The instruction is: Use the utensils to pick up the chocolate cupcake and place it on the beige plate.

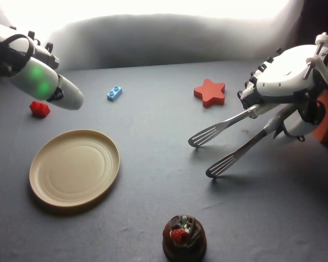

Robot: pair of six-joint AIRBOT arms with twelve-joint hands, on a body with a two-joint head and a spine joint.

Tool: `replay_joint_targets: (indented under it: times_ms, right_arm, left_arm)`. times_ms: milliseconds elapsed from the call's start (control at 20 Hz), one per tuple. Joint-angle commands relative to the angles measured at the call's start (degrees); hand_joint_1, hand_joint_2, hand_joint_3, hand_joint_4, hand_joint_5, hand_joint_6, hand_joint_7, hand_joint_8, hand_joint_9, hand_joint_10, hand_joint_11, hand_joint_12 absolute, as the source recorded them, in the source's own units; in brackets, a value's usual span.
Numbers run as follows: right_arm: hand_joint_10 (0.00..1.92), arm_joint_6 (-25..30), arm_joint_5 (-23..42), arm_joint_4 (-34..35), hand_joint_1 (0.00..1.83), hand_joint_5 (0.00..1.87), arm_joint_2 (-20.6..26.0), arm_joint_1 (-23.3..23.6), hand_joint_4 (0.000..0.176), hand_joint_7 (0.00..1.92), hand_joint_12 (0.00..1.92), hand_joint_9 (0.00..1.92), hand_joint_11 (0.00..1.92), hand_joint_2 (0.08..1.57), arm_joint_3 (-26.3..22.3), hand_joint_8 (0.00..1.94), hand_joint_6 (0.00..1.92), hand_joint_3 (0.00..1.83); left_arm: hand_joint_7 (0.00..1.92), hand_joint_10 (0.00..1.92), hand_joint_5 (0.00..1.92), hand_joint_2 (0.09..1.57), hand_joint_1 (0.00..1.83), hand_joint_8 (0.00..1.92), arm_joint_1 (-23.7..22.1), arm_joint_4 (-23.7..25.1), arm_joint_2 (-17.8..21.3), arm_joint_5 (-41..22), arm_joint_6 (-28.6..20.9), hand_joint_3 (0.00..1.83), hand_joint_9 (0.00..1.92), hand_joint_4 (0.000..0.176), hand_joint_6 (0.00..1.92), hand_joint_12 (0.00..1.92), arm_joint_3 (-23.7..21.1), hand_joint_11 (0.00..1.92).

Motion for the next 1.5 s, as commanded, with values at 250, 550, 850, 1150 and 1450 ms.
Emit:
replay_joint_targets:
  times_ms: [250,550,850,1150,1450]
  right_arm:
    - [1.64,0.12,4.98,-0.07,1.08,0.76,0.76,1.05,0.0,0.42,1.92,0.3,0.23,1.22,0.07,1.39,1.31,0.0]
    - [1.59,0.17,4.97,-0.07,1.1,0.78,0.86,1.32,0.0,0.5,1.85,0.4,0.33,1.21,-0.11,1.35,1.28,0.0]
    - [1.62,1.25,4.93,-0.07,1.09,0.76,1.27,2.08,0.0,0.47,1.85,0.39,0.34,1.22,-0.77,1.42,1.31,0.0]
    - [1.65,1.26,4.94,-0.07,1.05,0.7,2.37,3.37,0.0,0.44,1.91,0.35,0.28,1.25,-2.58,1.44,1.4,0.0]
    - [1.57,5.15,4.98,-0.06,1.05,0.7,3.95,4.79,0.0,0.46,1.87,0.35,0.26,1.26,-5.36,1.3,1.4,0.0]
  left_arm:
    - [0.0,0.0,0.0,1.09,0.05,0.0,-0.78,3.9,0.11,-2.27,0.0,0.0,0.0,0.0,0.0,0.01,0.83,0.0]
    - [0.01,0.0,0.0,1.11,0.03,0.0,-1.29,4.18,-0.09,-1.48,-0.52,0.0,0.01,0.0,0.0,0.01,0.98,0.02]
    - [0.01,0.0,0.0,1.1,0.02,0.0,-1.46,4.32,-0.08,-1.36,0.39,0.0,0.02,0.0,0.0,0.01,1.03,0.02]
    - [0.0,0.0,0.0,1.1,0.05,0.0,-1.76,5.23,-0.12,-1.36,0.39,0.0,0.0,0.0,0.0,0.0,1.0,0.0]
    - [0.0,0.0,0.0,1.1,0.04,0.0,-1.36,9.37,0.01,-2.44,-2.11,0.0,0.0,0.0,0.0,0.0,0.55,0.0]
